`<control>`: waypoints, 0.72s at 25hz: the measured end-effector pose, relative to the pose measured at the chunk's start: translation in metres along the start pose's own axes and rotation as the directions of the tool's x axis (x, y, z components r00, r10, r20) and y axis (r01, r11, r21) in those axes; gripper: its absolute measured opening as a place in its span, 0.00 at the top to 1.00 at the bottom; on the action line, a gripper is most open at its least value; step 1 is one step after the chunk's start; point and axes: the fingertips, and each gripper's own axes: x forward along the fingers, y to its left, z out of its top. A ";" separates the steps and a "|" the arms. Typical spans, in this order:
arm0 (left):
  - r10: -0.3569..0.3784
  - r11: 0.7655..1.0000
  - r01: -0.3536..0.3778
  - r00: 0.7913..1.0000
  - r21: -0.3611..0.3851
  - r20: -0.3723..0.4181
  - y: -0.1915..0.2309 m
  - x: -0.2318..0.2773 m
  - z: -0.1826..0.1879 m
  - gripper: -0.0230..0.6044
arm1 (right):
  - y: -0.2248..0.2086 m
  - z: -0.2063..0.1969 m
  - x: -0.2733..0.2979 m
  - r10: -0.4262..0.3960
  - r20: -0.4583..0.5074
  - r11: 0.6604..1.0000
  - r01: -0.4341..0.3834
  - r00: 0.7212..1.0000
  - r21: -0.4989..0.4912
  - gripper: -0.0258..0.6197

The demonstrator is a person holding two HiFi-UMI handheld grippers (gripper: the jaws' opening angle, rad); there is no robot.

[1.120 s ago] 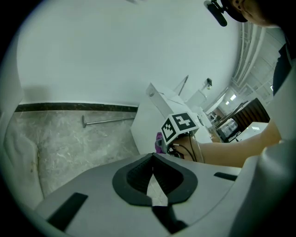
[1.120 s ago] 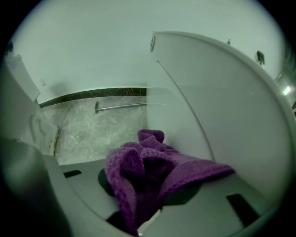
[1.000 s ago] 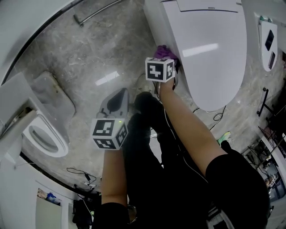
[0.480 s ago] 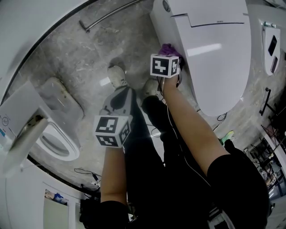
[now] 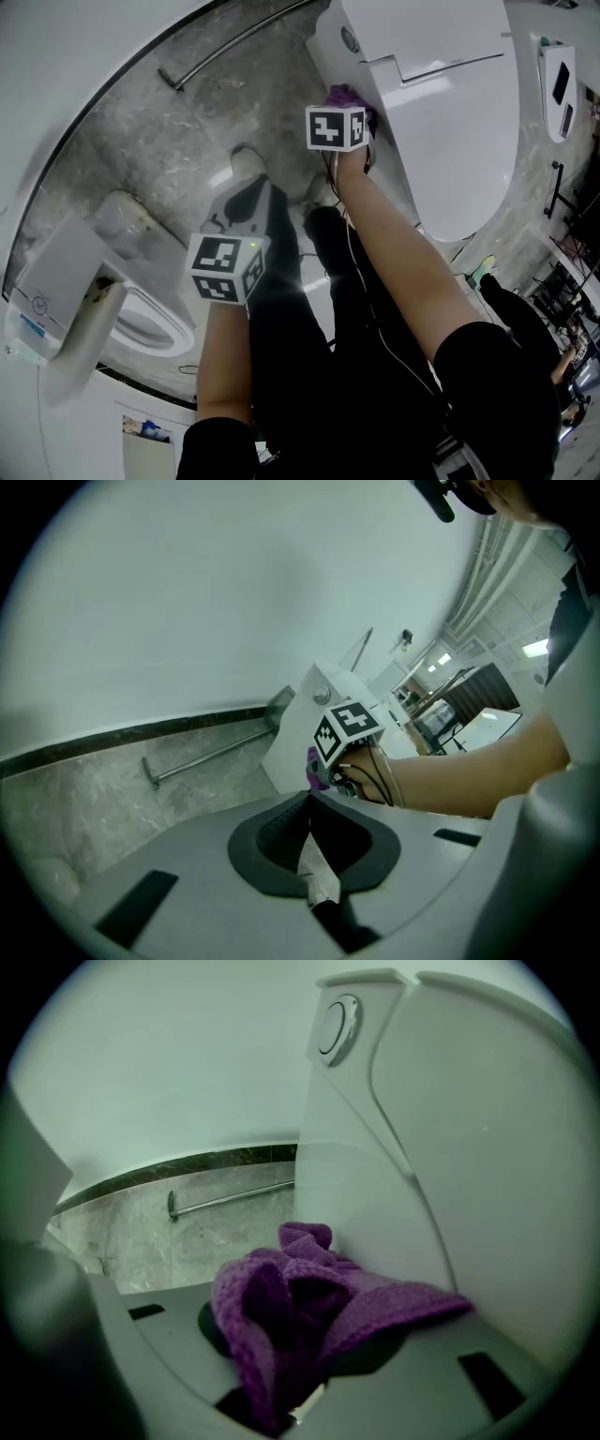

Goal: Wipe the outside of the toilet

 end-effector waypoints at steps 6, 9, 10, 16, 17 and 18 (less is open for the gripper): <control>-0.010 1.000 0.010 1.000 0.030 -0.010 0.034 -0.001 0.033 0.95 | 0.015 0.056 0.010 0.003 0.027 1.000 -0.003 1.000 -0.016 0.75; -0.015 0.999 0.015 1.000 0.035 -0.013 0.046 -0.002 0.044 0.95 | 0.027 0.095 0.014 0.014 0.087 0.997 -0.007 0.996 -0.074 0.75; -0.018 0.999 0.018 1.000 0.036 -0.014 0.049 -0.002 0.047 0.95 | 0.030 0.108 0.016 0.009 0.103 0.996 0.000 0.995 -0.091 0.75; -0.029 0.999 0.030 0.999 0.026 -0.028 0.070 0.000 0.050 0.95 | 0.035 0.144 0.032 -0.043 0.071 0.999 0.041 0.997 0.031 0.75; -0.030 0.999 0.031 0.999 0.023 -0.033 0.073 0.000 0.049 0.95 | 0.036 0.147 0.034 -0.047 0.071 0.998 0.044 0.996 0.044 0.75; -0.031 0.999 0.032 0.999 0.021 -0.038 0.076 0.000 0.048 0.95 | 0.036 0.151 0.035 -0.051 0.072 0.998 0.047 0.996 0.051 0.75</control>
